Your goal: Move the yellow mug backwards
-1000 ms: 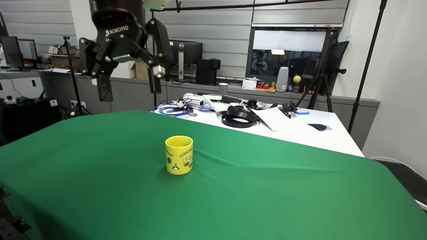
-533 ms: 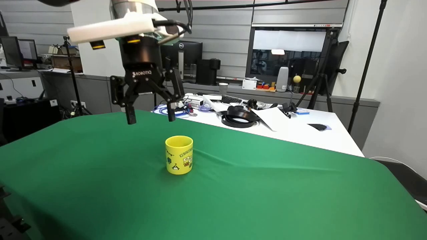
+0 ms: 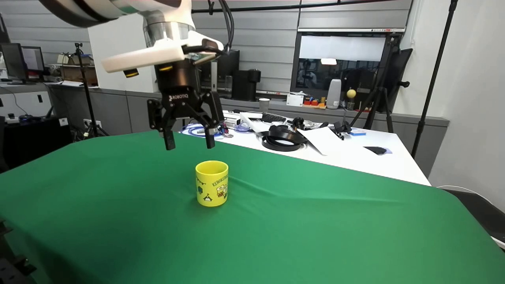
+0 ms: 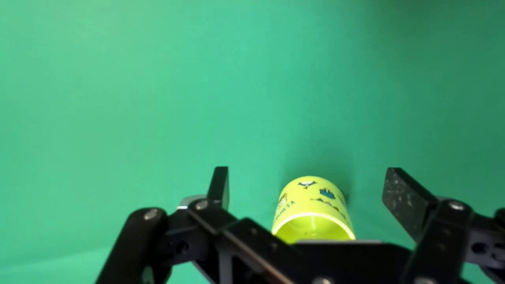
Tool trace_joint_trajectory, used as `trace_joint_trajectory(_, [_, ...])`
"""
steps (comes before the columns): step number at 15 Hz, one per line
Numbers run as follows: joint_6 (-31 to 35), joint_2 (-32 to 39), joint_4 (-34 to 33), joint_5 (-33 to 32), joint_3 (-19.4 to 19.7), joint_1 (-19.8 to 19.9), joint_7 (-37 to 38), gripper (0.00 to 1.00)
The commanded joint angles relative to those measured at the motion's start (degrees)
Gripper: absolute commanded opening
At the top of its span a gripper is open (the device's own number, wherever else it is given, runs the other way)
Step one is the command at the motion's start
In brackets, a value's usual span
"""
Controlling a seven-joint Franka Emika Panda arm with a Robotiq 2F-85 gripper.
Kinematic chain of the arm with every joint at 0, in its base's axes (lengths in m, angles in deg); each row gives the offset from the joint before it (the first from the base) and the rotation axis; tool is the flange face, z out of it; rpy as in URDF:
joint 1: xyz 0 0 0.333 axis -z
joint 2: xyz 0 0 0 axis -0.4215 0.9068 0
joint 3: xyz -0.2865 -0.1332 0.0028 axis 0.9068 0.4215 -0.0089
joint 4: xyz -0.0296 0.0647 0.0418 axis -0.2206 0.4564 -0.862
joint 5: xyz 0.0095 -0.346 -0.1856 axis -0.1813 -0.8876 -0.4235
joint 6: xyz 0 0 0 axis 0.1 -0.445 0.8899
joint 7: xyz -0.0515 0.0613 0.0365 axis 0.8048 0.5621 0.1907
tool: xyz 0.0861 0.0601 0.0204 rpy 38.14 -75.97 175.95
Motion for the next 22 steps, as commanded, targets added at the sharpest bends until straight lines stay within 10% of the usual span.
trace_joint_trajectory(1, [6.7, 6.0, -3.5, -1.0, -0.3, 0.7, 11.5, 1.00])
trace_joint_trajectory(13, [18.2, 25.9, -16.3, -1.3, 11.7, -7.3, 43.2, 1.00])
trace_joint_trajectory(22, [16.5, 27.4, -16.6, 3.3, 14.0, -12.8, 46.6, 1.00])
